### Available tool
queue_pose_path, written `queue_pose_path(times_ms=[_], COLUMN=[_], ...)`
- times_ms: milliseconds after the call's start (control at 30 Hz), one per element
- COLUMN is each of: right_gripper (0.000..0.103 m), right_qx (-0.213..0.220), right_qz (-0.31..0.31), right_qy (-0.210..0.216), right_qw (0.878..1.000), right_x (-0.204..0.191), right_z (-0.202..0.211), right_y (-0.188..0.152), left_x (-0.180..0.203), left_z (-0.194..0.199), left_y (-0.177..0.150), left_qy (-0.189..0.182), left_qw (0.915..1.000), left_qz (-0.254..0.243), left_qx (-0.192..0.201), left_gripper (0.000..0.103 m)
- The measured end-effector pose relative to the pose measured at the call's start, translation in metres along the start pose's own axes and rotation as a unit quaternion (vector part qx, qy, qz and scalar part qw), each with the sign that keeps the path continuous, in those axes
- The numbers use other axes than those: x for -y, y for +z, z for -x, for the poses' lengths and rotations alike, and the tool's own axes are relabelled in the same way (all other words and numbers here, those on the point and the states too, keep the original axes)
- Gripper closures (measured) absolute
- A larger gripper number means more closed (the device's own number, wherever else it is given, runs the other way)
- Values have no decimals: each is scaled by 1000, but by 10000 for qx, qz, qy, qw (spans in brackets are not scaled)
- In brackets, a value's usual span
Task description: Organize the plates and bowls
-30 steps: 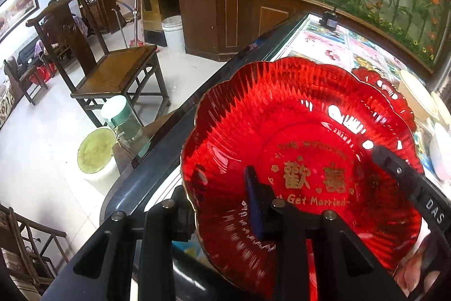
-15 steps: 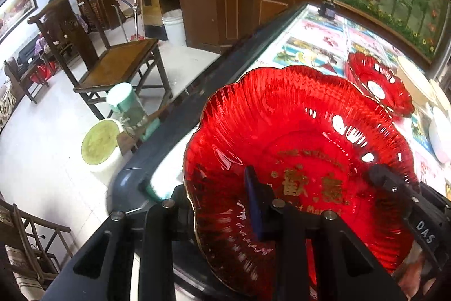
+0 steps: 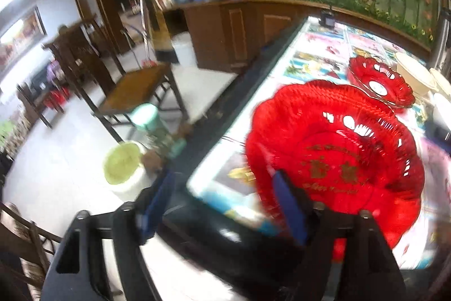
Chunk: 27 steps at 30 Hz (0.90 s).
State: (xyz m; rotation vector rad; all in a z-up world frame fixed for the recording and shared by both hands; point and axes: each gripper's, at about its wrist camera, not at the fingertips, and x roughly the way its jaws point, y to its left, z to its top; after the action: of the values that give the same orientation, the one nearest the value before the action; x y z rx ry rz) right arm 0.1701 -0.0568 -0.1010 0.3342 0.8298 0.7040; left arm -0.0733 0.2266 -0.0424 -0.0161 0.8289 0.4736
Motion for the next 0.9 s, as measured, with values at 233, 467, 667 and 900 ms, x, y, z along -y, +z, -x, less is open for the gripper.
queue_pose_path(times_ms=[233,467,667,900], right_gripper=[57,49,48,48], right_qx=[732,668,663,311], right_qz=[-560,-1764,-1831,-2372], right_qy=[-233,-114,-331,128], right_qw=[9955,9820,9803,9709], right_x=[37,69,85,109], right_z=[40,20,-2,-14], right_y=[39,78,90,84], left_x=[-12,51,122,166], left_z=[42,35,-44,-121], left_y=[37,126,177,181], left_qy=[-411,-1756,-2295,-2453], left_qw=[9978,9837,9666,9428], left_qz=[209,358,438,788], left_qx=[473,173,-1052,-2116], left_gripper=[20,19,19,20])
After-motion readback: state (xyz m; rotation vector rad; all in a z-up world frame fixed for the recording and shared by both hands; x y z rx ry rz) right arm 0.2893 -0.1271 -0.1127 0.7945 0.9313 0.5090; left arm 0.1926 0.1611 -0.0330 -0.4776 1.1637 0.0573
